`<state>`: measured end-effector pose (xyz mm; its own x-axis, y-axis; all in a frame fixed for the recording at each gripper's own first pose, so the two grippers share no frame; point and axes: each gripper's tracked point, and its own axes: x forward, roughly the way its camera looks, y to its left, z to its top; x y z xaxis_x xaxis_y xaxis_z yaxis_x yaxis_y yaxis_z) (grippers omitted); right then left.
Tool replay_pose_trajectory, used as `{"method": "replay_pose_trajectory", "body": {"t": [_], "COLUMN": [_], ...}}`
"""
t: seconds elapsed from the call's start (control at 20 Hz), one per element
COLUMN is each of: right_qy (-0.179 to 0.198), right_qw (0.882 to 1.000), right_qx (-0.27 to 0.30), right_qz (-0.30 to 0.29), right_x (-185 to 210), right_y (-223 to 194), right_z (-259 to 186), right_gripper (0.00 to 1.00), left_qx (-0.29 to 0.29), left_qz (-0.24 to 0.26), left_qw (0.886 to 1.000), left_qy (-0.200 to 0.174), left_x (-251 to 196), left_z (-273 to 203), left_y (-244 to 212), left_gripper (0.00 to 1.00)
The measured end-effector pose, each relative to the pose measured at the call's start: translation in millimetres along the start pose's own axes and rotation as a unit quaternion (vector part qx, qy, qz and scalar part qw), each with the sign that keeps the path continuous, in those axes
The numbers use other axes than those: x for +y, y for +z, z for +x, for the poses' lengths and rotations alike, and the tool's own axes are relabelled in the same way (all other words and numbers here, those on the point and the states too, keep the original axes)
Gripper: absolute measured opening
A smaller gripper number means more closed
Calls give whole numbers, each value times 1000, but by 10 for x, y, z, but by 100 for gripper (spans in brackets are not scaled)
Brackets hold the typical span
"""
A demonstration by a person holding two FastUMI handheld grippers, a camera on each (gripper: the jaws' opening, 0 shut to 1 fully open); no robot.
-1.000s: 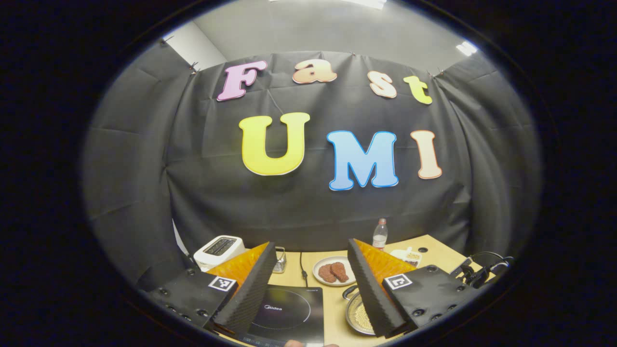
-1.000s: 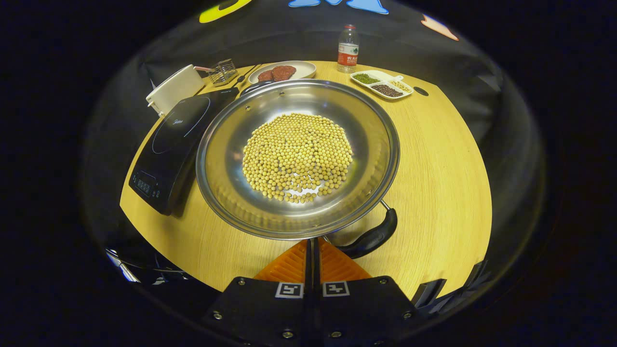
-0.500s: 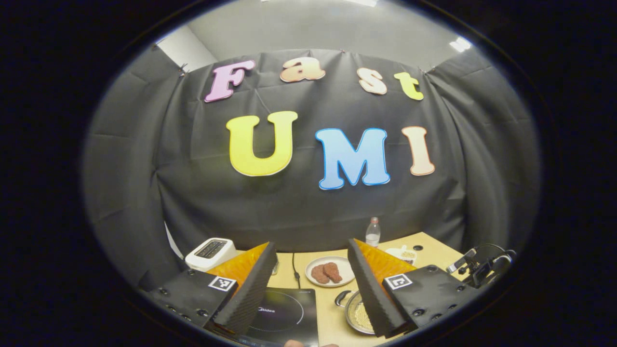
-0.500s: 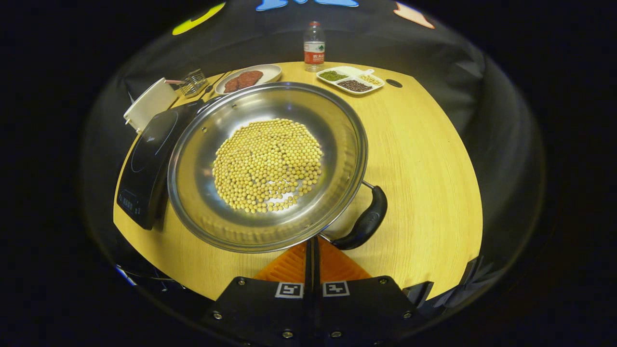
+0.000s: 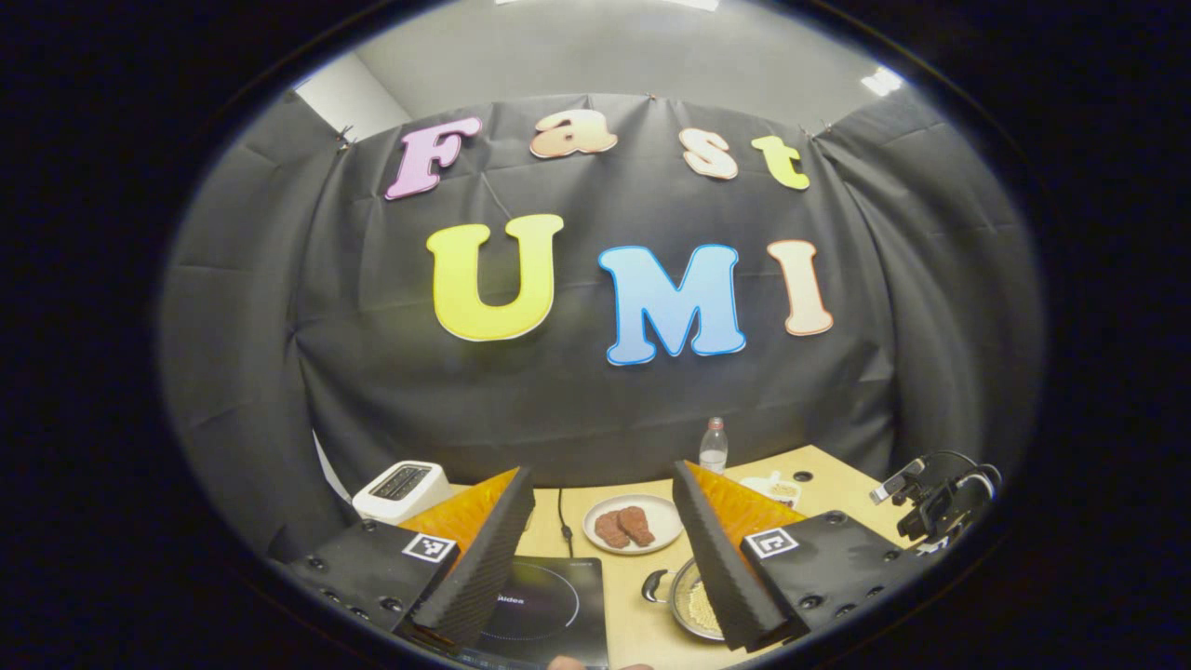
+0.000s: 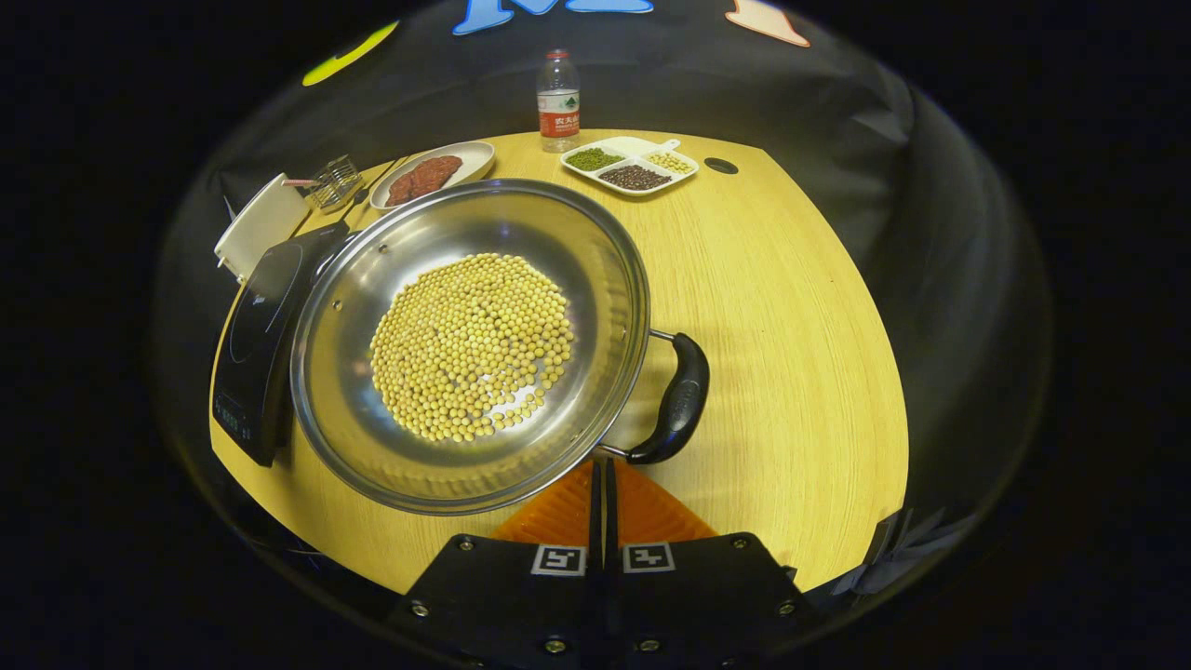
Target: First push the handle of the pot to place it horizontally, then grasp the pot with both hands and set it on the induction cooktop.
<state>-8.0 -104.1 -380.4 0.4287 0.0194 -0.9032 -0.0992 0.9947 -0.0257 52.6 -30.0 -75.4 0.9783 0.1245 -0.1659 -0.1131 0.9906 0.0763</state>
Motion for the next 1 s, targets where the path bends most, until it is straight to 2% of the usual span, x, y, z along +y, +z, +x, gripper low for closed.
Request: {"method": "replay_pose_trajectory", "body": {"t": [0.15, 0.2, 0.25, 0.4, 0.65, 1.0], "right_qy": [-10, -12, -12, -22, -16, -14], "right_qw": [1000, 1000, 1000, 1000, 1000, 1000], "right_qx": [-4, -4, -5, -6, -6, -8], "right_qz": [1, 2, 3, -1, 15, 6], "right_x": [-117, -144, -167, -280, -331, -390], "right_y": [69, 96, 114, 184, 315, 498], "right_z": [45, 53, 68, 104, 169, 236], "right_gripper": [0, 0, 0, 0, 0, 0], "left_qx": [4, 4, 5, 9, 22, 41], "left_qz": [0, 1, 2, 4, 4, 0], "left_qw": [1000, 1000, 1000, 1000, 1000, 999], "left_qy": [0, 0, 0, 1, 6, 6], "left_x": [-16, -15, -21, -31, -46, -124], "left_z": [5, 4, 8, 9, 17, 105], "left_y": [-37, -32, -43, -71, -187, -375], "left_gripper": [97, 94, 97, 97, 97, 97]}}
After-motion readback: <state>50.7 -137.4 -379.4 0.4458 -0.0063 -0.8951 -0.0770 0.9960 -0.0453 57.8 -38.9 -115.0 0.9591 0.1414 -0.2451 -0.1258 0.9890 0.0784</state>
